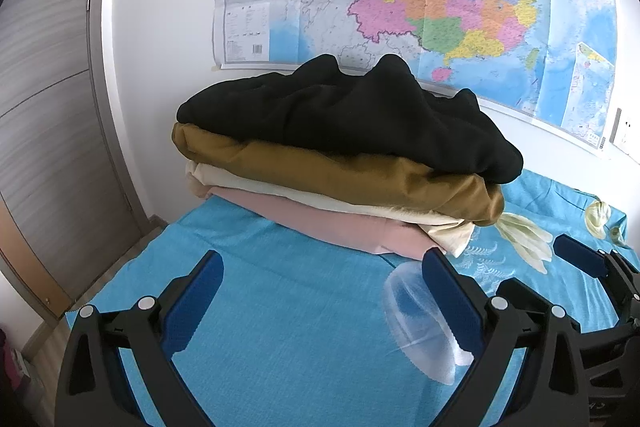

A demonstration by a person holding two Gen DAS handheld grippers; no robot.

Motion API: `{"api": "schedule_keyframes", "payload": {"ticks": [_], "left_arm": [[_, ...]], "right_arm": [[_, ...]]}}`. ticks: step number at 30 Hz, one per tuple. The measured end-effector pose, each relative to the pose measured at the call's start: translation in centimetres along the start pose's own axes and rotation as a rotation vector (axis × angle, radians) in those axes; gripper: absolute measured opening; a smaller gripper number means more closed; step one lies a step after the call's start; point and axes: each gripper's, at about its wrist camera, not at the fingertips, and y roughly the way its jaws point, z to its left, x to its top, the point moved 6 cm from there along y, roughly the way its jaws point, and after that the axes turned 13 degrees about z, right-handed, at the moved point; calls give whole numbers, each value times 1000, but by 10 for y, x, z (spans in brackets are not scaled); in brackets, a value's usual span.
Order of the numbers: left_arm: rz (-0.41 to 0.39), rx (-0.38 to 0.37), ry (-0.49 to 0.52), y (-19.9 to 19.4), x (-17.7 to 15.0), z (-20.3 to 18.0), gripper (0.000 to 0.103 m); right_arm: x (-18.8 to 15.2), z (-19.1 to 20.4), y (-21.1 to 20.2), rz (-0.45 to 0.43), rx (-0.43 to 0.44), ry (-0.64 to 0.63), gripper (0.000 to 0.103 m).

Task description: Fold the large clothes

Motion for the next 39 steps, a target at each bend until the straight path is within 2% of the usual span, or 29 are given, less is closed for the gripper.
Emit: {"api": "schedule_keyframes", "payload": {"ticks": [39], "left_arm": [[14,2,-5,6,0,0,97]], "right_arm": [[-2,1,2,9,4,-3,97]]}}
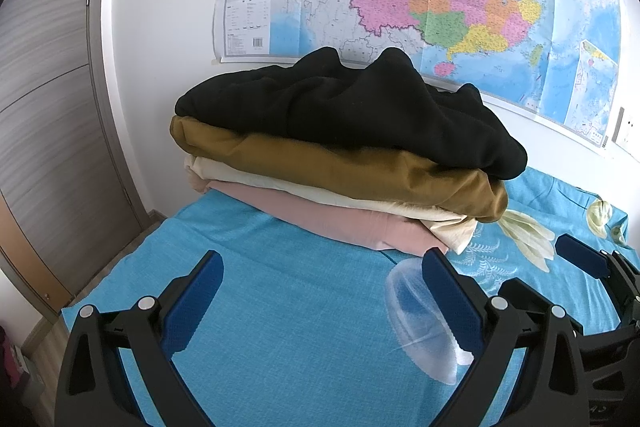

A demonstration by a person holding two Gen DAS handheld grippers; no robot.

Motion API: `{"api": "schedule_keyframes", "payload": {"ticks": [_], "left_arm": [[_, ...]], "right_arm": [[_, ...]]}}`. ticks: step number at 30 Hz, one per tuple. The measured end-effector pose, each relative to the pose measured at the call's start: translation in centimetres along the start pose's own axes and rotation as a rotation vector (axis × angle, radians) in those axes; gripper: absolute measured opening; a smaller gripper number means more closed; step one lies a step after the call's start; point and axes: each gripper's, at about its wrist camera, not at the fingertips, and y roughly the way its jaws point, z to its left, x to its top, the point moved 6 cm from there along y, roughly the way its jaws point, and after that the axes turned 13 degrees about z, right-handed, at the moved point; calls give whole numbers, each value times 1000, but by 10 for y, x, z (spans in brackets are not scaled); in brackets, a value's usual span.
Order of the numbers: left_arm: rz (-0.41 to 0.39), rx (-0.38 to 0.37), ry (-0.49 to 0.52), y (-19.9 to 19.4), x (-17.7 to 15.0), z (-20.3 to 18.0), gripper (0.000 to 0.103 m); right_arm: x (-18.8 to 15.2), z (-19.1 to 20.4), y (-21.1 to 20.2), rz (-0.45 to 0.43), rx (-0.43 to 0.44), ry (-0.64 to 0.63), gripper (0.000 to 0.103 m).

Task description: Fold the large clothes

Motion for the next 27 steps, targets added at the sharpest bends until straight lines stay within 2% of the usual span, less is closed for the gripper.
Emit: {"api": "schedule_keyframes", "payload": {"ticks": [27], "left_arm": [[-7,7,2,-5,-2,-4,97]], "right_arm": [[-3,-2,-6,-9,-4,-5,97]]}}
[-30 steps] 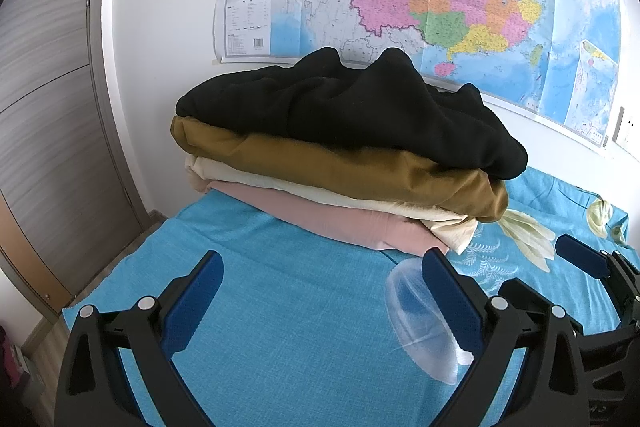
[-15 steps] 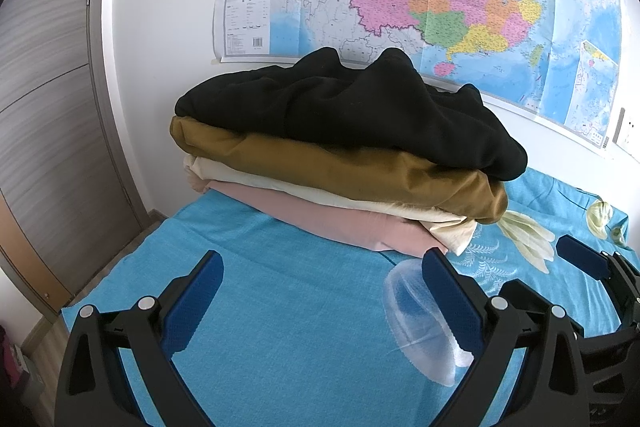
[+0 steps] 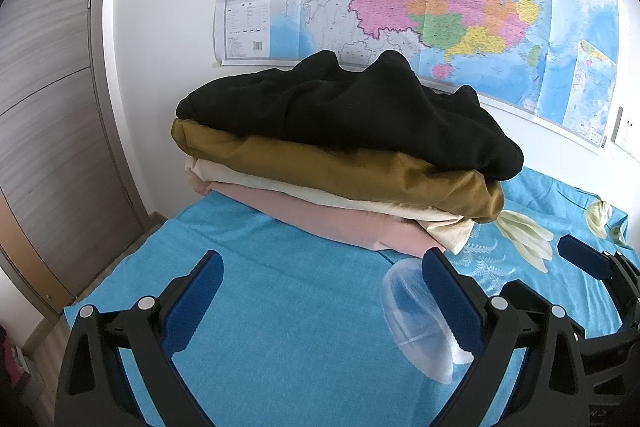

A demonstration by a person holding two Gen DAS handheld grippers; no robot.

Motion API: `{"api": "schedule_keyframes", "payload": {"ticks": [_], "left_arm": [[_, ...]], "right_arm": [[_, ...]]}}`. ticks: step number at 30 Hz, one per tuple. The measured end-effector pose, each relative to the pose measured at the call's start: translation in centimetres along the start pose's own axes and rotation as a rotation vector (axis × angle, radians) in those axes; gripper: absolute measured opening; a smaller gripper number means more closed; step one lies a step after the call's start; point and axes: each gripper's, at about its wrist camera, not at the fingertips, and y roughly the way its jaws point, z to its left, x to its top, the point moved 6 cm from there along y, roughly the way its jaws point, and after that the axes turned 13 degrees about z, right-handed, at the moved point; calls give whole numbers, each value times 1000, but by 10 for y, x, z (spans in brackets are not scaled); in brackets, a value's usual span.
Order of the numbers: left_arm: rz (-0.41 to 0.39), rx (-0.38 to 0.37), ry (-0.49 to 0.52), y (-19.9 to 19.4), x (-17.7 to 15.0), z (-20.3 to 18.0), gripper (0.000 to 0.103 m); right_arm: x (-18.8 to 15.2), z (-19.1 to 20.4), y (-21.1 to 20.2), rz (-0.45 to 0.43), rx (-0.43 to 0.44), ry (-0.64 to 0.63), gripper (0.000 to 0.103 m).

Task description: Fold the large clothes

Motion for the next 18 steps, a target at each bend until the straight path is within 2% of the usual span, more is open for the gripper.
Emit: {"api": "schedule_keyframes", "payload": {"ticks": [6,10,14,18], "left_arm": [[-32,-18,18,-5,-2,-6,97],[-23,-69,21,-3,-5,-18,97],[16,-149,61,2,-13,-46,97],[72,-210,152,9,-26,-92,97]], "right_arm": [[-3,-4,-6,-6,-2,5,97],[-9,-14,-14,-9,-15,25,97],[-23,-34,-23,0,-52,58,97],[-48,-68,-35,27,-109,141,98]]}}
